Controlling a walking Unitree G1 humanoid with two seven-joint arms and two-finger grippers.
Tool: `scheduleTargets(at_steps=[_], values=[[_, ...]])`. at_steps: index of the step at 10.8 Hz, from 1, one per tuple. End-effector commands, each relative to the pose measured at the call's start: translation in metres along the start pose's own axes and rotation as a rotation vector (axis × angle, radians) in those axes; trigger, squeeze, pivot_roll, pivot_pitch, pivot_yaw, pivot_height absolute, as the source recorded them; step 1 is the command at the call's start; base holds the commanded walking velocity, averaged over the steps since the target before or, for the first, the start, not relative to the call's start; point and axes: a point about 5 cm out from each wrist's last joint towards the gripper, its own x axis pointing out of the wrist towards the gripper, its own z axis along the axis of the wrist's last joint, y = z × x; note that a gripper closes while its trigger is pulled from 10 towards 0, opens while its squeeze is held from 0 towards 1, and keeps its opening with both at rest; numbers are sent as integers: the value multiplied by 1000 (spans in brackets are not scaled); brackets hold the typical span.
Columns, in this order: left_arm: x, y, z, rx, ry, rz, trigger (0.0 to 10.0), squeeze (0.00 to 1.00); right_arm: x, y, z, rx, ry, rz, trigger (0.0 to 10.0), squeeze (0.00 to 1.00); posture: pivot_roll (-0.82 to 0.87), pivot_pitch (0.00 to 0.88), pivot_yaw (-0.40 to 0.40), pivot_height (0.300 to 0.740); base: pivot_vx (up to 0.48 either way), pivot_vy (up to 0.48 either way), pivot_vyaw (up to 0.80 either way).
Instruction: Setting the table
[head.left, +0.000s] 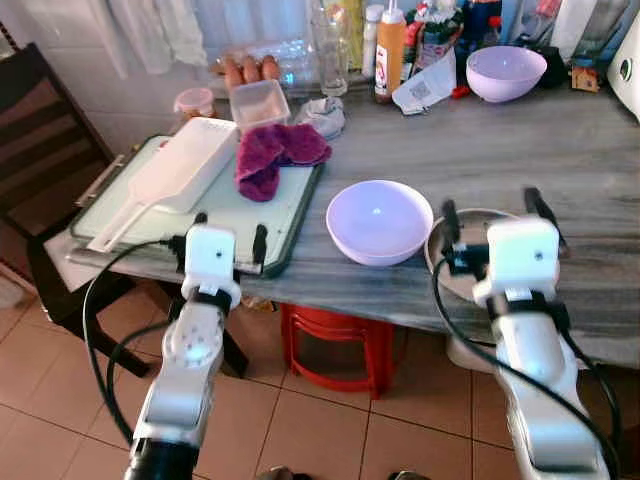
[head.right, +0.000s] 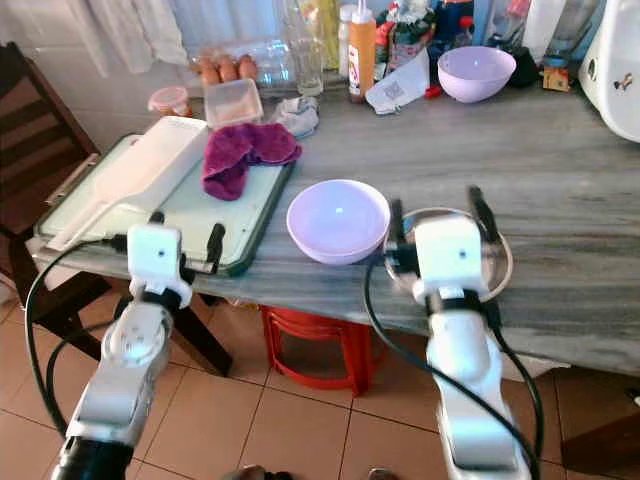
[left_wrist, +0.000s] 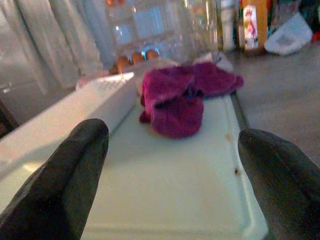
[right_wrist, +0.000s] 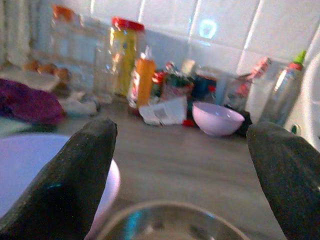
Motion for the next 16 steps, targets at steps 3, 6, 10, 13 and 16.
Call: scheduleTargets(at_steps=[3,6,10,13,16], values=[[5,6,1,28,4,39,10000,0,13,-3,3,49,-6,9,10000,0,-146,108,107,740,0,0,0],[1,5,-4,30,31,39,10000,0,11,0,-2,84,25,7,10000,0,-145,111,112,740,0,0,0],[5,8,-4,51,38,40,10000,0,10,-2,-5,89,42,-9,10000,0,-152,117,120,740,-284,0,0],[4,7,-4,52,40,28,10000,0,10,-3,-6,88,47,-15,10000,0,-153,120,126,740,-322,0,0],[4,9,-4,64,43,21,10000,0,11,-3,-7,91,53,-20,10000,0,-146,117,128,740,-320,0,0]])
